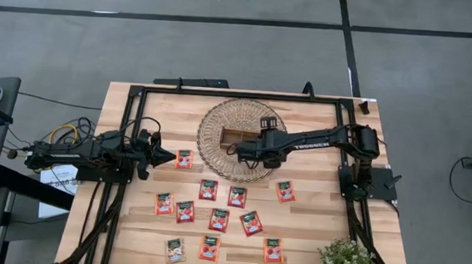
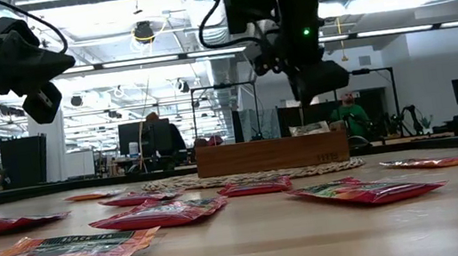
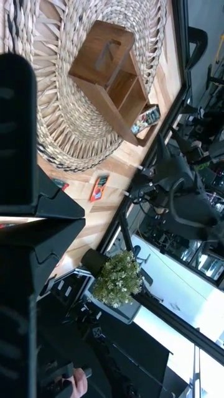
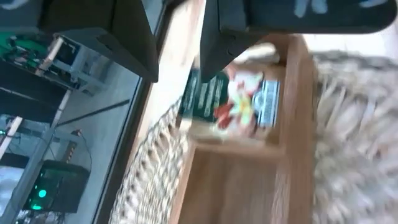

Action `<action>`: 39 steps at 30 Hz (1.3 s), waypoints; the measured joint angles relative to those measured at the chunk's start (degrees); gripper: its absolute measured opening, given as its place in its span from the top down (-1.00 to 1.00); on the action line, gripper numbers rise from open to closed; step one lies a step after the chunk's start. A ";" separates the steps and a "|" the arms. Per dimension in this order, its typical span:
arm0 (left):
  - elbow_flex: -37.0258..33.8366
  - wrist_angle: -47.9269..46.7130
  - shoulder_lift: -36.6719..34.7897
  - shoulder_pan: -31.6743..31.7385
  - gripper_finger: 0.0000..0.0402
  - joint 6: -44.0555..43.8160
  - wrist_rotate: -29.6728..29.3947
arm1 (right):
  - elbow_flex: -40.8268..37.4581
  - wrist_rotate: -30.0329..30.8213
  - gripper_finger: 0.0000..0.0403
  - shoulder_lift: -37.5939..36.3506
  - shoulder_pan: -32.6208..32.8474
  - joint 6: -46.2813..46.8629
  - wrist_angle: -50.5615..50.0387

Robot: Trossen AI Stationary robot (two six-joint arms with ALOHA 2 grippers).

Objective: Pick & Place Tea
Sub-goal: Put the right brown tea bag into the right slot of the wooden organizer

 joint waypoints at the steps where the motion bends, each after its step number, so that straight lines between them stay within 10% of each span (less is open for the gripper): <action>1: 0.00 0.02 -0.01 0.00 1.00 -0.02 0.00 | 0.26 0.51 0.45 0.00 0.20 1.45 -1.57; 22: 0.02 0.00 -0.01 -0.01 1.00 -0.07 0.02 | 0.02 -20.57 0.98 -0.02 -3.98 2.90 2.61; 39: 0.02 -0.02 -0.02 -0.02 1.00 -0.13 0.02 | 0.02 -27.76 1.00 -0.59 -10.65 -3.17 5.93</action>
